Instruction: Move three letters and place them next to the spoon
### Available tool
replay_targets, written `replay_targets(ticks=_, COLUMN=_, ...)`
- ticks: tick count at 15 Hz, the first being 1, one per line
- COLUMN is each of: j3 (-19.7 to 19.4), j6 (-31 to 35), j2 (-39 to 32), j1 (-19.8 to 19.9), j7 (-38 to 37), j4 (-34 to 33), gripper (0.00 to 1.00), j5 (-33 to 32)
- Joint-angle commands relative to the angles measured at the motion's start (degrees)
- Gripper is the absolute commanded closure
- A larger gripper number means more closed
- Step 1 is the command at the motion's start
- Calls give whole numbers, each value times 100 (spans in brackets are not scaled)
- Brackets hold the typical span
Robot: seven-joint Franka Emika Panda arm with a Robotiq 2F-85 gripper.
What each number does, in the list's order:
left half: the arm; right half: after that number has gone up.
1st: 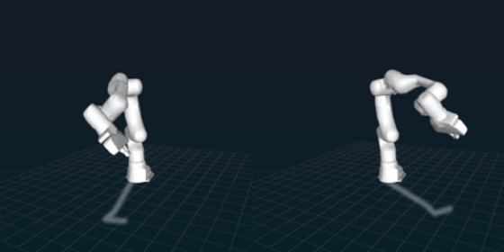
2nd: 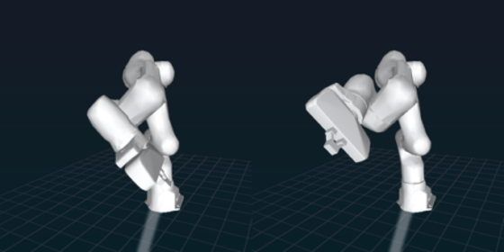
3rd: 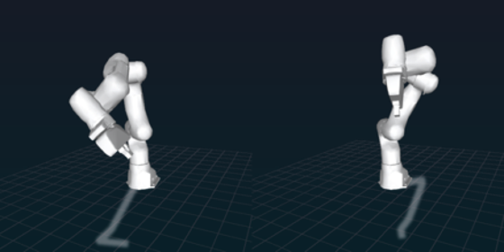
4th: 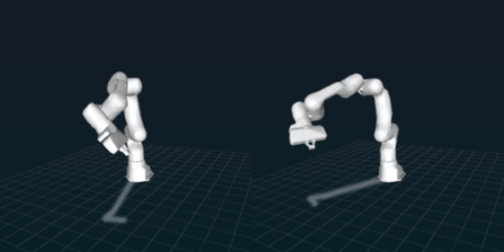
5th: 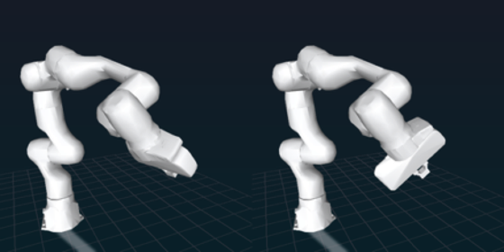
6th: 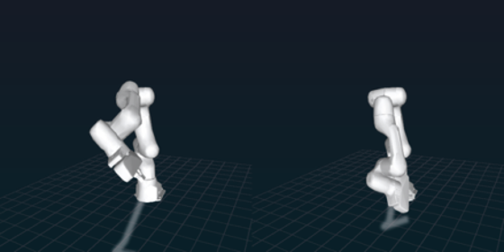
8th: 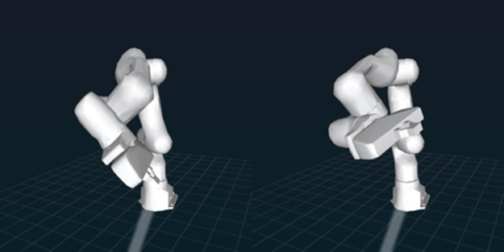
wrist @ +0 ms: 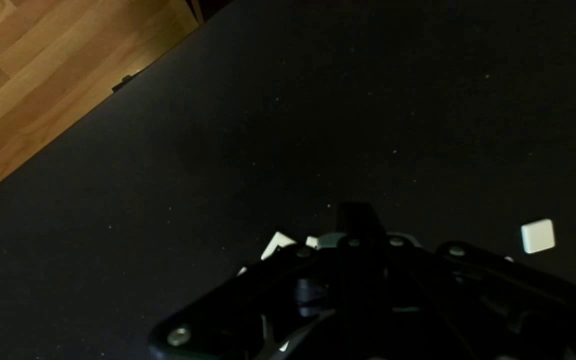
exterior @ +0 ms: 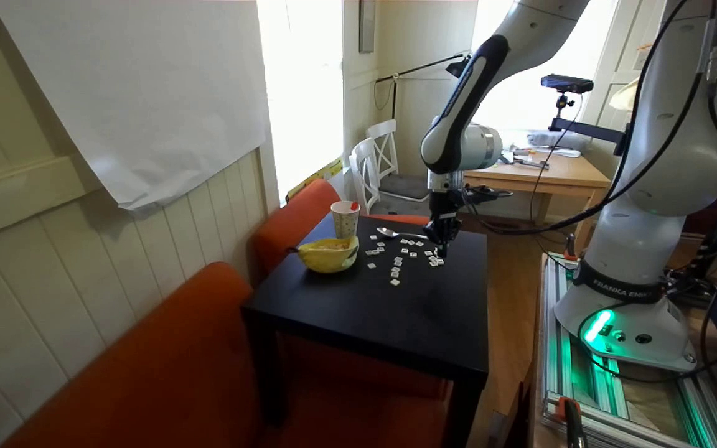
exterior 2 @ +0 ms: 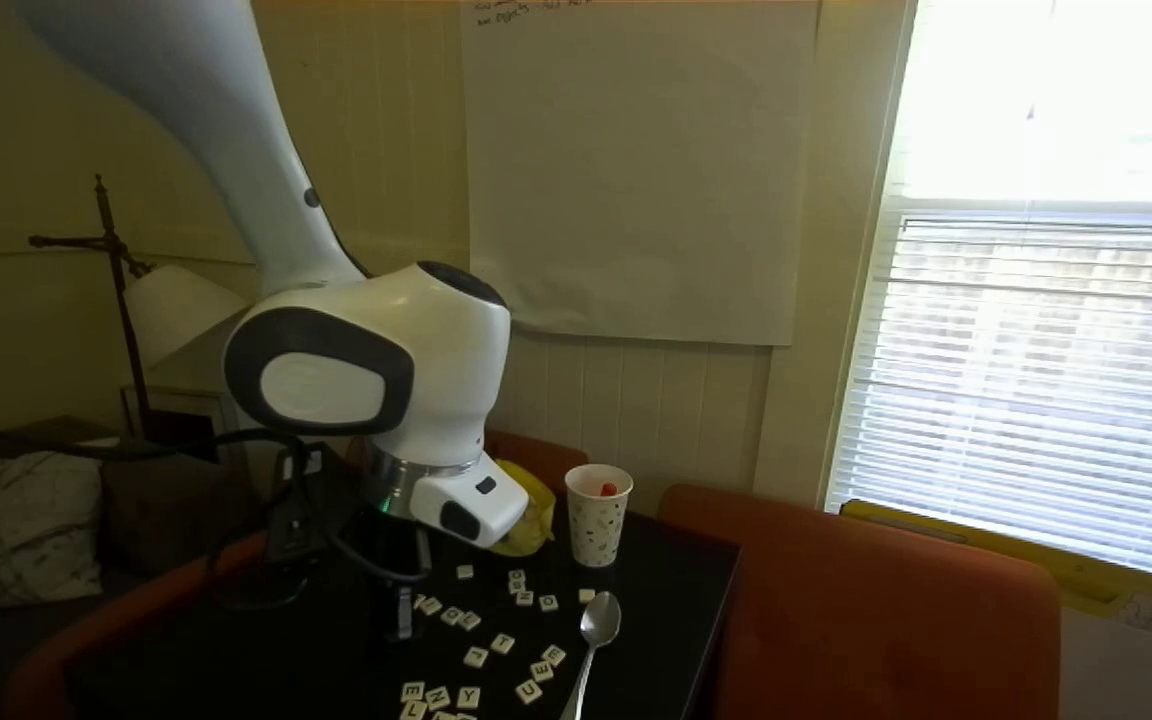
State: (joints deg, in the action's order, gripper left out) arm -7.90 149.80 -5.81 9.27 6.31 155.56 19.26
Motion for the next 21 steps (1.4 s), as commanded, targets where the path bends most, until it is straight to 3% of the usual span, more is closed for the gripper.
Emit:
replay_targets(ticks=1, j3=183, j6=494, j2=-343, j1=43, j7=339, j4=-101, gripper=98, j5=310)
replay_targets(ticks=8, j3=356, j6=1259, j2=-748, j1=90, j7=509, j4=-118, gripper=99, j5=249)
replay_targets(ticks=21, j3=383, j6=1262, j2=-785, j1=279, j7=720, j4=-104, gripper=99, j5=296)
